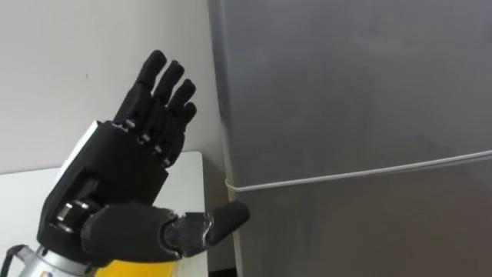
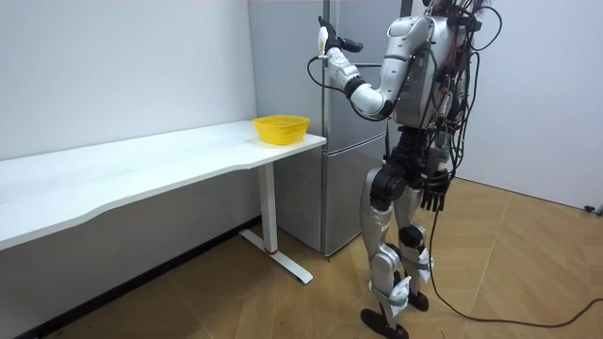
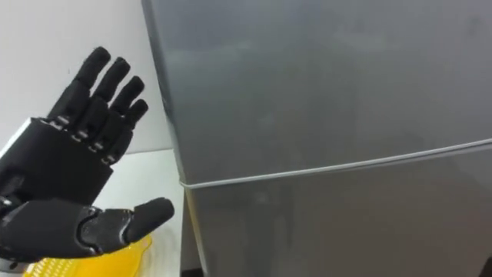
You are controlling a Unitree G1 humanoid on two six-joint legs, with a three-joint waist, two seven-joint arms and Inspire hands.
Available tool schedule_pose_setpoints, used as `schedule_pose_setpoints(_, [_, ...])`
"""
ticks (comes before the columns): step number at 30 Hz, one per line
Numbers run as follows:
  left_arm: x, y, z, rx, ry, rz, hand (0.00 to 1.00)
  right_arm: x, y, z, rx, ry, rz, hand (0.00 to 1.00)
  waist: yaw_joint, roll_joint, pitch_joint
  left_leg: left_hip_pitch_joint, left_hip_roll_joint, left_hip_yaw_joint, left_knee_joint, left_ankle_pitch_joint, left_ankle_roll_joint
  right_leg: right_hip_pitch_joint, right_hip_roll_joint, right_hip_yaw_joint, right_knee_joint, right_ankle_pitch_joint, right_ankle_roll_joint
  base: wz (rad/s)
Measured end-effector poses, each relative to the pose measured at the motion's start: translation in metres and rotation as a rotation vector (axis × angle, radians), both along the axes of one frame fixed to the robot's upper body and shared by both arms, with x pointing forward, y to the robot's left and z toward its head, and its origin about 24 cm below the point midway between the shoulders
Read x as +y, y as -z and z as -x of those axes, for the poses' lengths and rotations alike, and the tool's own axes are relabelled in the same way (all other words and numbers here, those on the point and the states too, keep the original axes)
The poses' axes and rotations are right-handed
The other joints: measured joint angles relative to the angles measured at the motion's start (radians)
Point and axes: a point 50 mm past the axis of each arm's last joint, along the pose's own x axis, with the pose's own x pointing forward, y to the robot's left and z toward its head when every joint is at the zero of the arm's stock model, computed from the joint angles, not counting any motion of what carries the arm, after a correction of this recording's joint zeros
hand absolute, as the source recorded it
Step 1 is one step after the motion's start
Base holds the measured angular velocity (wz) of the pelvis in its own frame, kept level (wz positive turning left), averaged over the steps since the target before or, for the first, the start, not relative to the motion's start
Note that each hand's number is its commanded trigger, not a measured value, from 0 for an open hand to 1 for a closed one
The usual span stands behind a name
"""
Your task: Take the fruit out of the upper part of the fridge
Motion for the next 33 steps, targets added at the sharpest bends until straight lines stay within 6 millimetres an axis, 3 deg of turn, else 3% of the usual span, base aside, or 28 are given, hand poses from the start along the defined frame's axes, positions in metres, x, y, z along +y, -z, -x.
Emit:
schedule_pose_setpoints(4, [-0.01,0.003,0.001,0.011,0.072,-0.02,0.0,0.0,0.0,-0.007,-0.016,-0.009,-0.002,0.0,-0.015,0.0,-0.0017,-0.014,0.001,-0.001,0.006,0.0,0.0,-0.008,0.0,-0.005,0.003,0.0,0.0,0.03])
schedule_pose_setpoints(16, [-0.016,0.009,-0.002,0.033,0.058,-0.036,0.0,-0.012,-0.003,-0.012,-0.019,-0.05,0.022,0.0,-0.021,0.003,-0.0035,-0.011,0.0,-0.007,0.007,0.0,0.0,-0.002,-0.002,-0.017,0.002,0.0,0.0,0.03])
schedule_pose_setpoints(33, [-0.024,0.011,-0.002,0.051,0.061,0.001,0.0,-0.008,-0.001,-0.014,0.02,-0.125,-0.003,0.0,-0.027,0.005,-0.0022,-0.015,-0.001,-0.018,0.007,0.0,0.0,0.0,-0.002,-0.021,-0.001,0.0,0.0,0.02])
